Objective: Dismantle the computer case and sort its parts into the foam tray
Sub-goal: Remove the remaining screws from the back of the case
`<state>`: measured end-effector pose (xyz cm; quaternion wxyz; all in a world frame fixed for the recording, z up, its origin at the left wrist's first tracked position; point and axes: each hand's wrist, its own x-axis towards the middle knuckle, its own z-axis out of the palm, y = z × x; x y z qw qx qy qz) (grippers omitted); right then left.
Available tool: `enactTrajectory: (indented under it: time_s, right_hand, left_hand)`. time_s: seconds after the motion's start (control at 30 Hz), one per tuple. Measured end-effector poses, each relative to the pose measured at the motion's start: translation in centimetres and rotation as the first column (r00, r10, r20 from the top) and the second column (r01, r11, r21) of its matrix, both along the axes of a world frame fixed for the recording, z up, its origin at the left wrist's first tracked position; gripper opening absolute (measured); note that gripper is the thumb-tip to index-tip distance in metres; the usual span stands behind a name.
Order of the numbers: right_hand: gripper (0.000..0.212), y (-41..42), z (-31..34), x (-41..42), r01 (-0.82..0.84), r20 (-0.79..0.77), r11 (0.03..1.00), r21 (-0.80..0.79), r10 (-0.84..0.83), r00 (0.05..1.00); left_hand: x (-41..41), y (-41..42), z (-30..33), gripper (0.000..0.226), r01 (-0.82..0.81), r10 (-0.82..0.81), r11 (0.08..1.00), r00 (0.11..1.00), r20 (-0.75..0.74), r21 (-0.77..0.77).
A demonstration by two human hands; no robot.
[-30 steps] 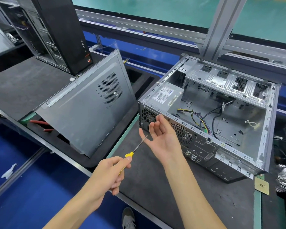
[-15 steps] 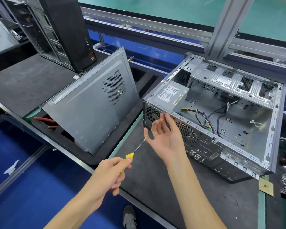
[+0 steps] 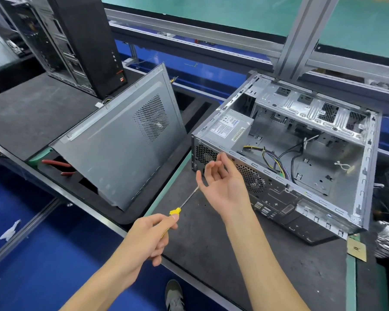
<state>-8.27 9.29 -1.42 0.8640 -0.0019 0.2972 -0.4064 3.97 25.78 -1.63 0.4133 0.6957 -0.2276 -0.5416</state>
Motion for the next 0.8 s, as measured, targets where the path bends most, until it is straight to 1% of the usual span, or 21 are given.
enactTrajectory:
  time_s: [0.1,0.23,0.27,0.3,0.33,0.37,0.4,0.43,0.47,0.5,0.53,0.57,0.67,0.73,0.77,0.8]
  right_hand:
    - [0.007,0.2,0.1,0.1,-0.008,-0.003,1.0,-0.023,0.008,1.0]
    - [0.008,0.4,-0.1,-0.1,0.035,0.014,0.998,-0.043,-0.035,0.999]
    - [0.007,0.4,-0.3,-0.1,0.046,-0.001,0.998,-0.053,-0.046,0.999]
    - [0.005,0.4,-0.7,-0.3,0.043,-0.048,0.996,-0.078,-0.047,0.998]
    - [0.006,0.5,-1.1,-0.5,0.014,-0.146,0.991,-0.133,-0.034,0.989]
    - [0.008,0.6,-1.7,-1.0,-0.065,-0.337,0.969,-0.237,-0.019,0.941]
    - [0.012,0.8,-2.3,-1.6,-0.228,-0.588,0.908,-0.352,-0.024,0.808]
    - [0.015,1.3,-3.2,-2.2,-0.455,-0.811,0.794,-0.403,-0.079,0.58]
    - [0.014,1.8,-4.4,-2.9,-0.674,-0.934,0.649,-0.352,-0.192,0.303]
    - [0.011,2.3,-5.6,-3.5,-0.82,-0.946,0.521,-0.238,-0.316,0.074]
    - [0.008,2.9,-6.6,-4.1,-0.884,-0.914,0.445,-0.145,-0.402,-0.052]
    - [0.01,3.6,-7.4,-4.6,-0.903,-0.885,0.413,-0.121,-0.457,-0.09]
    - [0.017,4.5,-8.7,-4.8,-0.905,-0.843,0.383,-0.187,-0.536,-0.053]
    - [0.019,4.4,-8.6,-4.9,-0.916,-0.84,0.371,-0.152,-0.537,-0.079]
    - [0.02,4.3,-8.4,-4.9,-0.912,-0.854,0.38,-0.153,-0.515,-0.072]
    - [0.02,4.2,-7.9,-4.9,-0.884,-0.878,0.422,-0.203,-0.478,-0.026]
  left_hand:
    - [0.1,0.1,0.1,0.036,-0.001,0.001,1.0,1.0,0.002,0.001]
    - [0.1,0.2,0.0,0.036,0.001,-0.001,1.0,1.0,0.001,-0.004]
    - [0.1,0.2,0.0,0.036,0.002,-0.002,1.0,1.0,0.002,-0.005]
    - [0.1,0.3,0.0,0.036,0.001,-0.001,1.0,1.0,0.005,-0.004]
    - [0.1,0.4,-0.1,0.036,0.0,0.0,1.0,1.0,0.01,-0.003]
    - [0.2,0.4,-0.2,0.036,-0.002,0.002,1.0,1.0,0.016,0.0]
    - [0.2,0.5,-0.3,0.036,-0.005,0.005,1.0,1.0,0.022,0.002]
    - [0.3,0.5,-0.4,0.036,-0.013,0.012,1.0,1.0,0.026,0.004]
    - [0.3,0.5,-0.5,0.036,-0.019,0.019,1.0,0.999,0.028,0.005]
    - [0.4,0.5,-0.7,0.036,-0.023,0.023,1.0,0.999,0.028,0.005]
    - [0.3,0.4,-0.9,0.036,-0.025,0.025,1.0,0.999,0.027,0.004]
    - [0.3,0.3,-1.0,0.037,-0.024,0.024,1.0,0.999,0.026,0.004]
    - [0.1,-0.1,-1.5,0.037,-0.021,0.021,1.0,1.0,0.018,0.003]
    - [0.0,-0.2,-1.7,0.036,-0.024,0.024,1.0,1.0,0.006,-0.007]
    - [0.1,-0.4,-1.7,0.035,-0.031,0.031,0.999,1.0,0.005,-0.014]
    - [0.2,-0.6,-1.6,0.034,-0.043,0.043,0.999,0.999,0.007,-0.023]
